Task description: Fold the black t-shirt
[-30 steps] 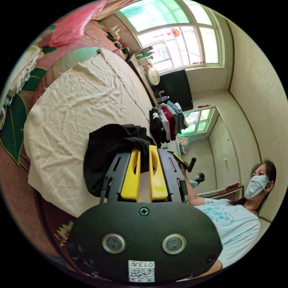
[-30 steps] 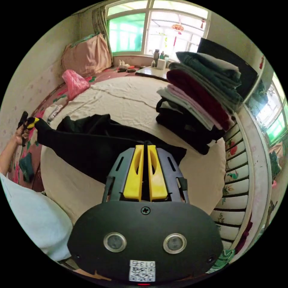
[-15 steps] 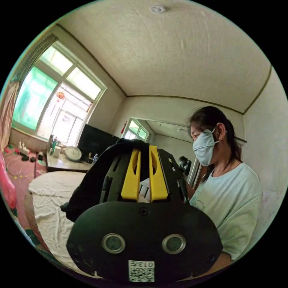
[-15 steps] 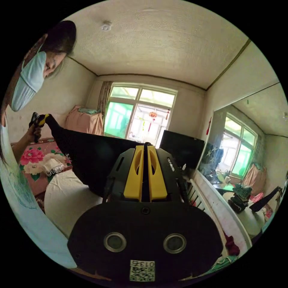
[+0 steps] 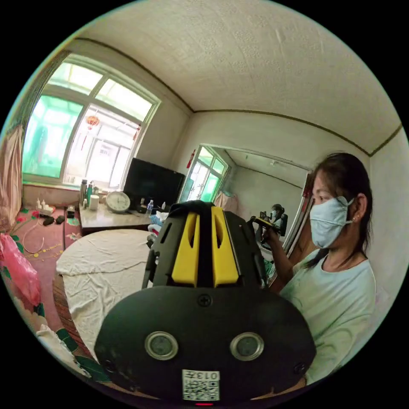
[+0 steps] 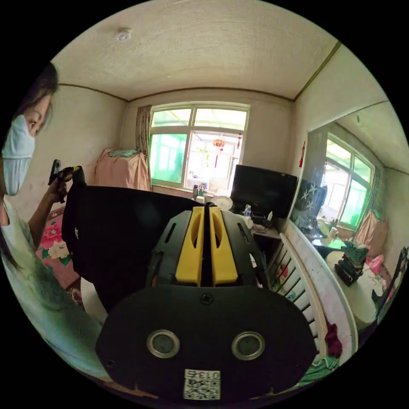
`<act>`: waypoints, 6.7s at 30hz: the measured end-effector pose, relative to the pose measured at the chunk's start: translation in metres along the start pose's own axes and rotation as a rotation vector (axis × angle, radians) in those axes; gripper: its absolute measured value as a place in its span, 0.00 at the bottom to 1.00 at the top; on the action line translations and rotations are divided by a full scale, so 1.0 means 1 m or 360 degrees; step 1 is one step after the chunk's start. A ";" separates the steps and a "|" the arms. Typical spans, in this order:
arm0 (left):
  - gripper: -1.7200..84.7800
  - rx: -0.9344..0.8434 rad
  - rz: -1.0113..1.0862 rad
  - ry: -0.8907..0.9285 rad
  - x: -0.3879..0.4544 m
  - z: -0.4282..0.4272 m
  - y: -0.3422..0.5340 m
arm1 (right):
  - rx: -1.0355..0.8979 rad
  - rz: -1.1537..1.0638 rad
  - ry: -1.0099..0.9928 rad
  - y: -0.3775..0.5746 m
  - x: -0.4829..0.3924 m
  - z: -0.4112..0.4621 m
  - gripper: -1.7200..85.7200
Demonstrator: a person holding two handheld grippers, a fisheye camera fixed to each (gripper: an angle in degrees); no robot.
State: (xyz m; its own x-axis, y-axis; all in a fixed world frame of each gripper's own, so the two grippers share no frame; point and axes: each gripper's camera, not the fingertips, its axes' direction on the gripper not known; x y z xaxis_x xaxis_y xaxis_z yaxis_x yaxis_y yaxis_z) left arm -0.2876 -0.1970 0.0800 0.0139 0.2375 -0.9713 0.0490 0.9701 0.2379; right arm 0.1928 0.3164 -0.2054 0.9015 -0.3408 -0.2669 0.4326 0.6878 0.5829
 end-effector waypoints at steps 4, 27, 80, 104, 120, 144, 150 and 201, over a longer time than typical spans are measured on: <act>0.07 0.0060 -0.0107 0.0067 -0.061 0.037 -0.017 | 0.0017 0.0065 -0.0044 0.000 0.023 0.045 0.03; 0.07 -0.0205 -0.0473 -0.0046 -0.063 -0.006 0.236 | -0.0538 0.0473 -0.0126 0.216 0.045 0.070 0.04; 0.17 -0.1018 -0.1159 -0.1025 -0.431 0.251 0.259 | -0.1372 -0.0474 -0.0183 0.096 0.142 0.594 0.16; 0.10 -0.0843 -0.1295 -0.1352 -0.440 0.226 0.213 | -0.1457 0.0055 -0.0108 -0.013 0.175 0.716 0.14; 0.16 -0.1388 -0.0890 -0.1124 -0.542 0.319 0.155 | -0.1102 -0.0413 -0.0651 -0.162 -0.098 0.840 0.14; 0.10 -0.1289 -0.0681 -0.1058 -0.516 0.333 0.153 | -0.1334 -0.0895 -0.0889 -0.228 -0.297 1.020 0.04; 0.06 -0.1261 -0.0645 -0.1129 -0.508 0.333 0.153 | -0.0953 -0.1032 -0.0703 -0.247 -0.289 0.978 0.03; 0.02 -0.1529 -0.0391 -0.1344 -0.455 0.469 0.175 | -0.1272 -0.0617 -0.0380 -0.205 -0.126 0.948 0.05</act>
State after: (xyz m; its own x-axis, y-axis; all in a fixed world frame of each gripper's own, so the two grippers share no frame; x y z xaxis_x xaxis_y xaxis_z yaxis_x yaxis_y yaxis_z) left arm 0.1831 -0.1594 0.5646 0.7440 0.2856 -0.6041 -0.5851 0.7150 -0.3826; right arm -0.0234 -0.3894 0.4363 0.7024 -0.7024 -0.1155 0.6660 0.7057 -0.2418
